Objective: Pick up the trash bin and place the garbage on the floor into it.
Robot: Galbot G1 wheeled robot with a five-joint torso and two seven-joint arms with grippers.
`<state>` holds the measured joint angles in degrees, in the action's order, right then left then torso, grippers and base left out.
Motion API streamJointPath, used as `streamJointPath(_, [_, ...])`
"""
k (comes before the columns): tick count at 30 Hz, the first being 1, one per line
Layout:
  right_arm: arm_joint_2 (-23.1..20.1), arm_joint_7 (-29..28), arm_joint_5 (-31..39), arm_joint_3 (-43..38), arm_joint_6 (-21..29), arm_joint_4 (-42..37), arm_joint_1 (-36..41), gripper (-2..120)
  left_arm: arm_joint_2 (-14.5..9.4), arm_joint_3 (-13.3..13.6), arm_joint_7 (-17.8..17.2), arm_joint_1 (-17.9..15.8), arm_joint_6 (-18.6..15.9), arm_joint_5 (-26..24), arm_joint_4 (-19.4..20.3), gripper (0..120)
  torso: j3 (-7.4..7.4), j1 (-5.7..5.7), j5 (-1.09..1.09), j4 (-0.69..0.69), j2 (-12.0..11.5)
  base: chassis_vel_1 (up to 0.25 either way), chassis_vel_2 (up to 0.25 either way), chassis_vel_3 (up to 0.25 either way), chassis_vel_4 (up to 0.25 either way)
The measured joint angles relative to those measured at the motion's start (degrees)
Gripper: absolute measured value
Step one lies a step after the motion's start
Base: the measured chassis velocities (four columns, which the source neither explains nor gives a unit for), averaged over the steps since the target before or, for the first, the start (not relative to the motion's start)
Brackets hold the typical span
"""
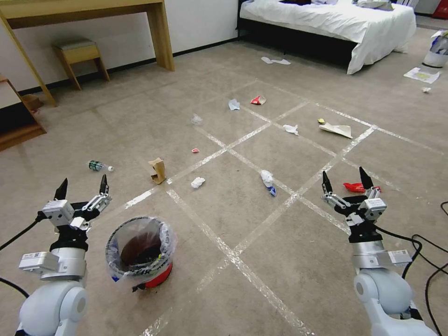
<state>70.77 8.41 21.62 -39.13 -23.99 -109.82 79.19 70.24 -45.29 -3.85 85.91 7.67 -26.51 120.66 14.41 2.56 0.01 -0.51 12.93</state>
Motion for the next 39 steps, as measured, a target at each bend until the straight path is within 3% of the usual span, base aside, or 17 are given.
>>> streamJointPath(39, [-0.28,0.81,-0.34,0.13,0.75,1.41,-1.05,100,0.22,0.12,-0.21,0.07,-0.89,-0.54,-0.08,100,0.0,0.0,0.0,0.0,0.0,0.0,0.0,0.0,0.0])
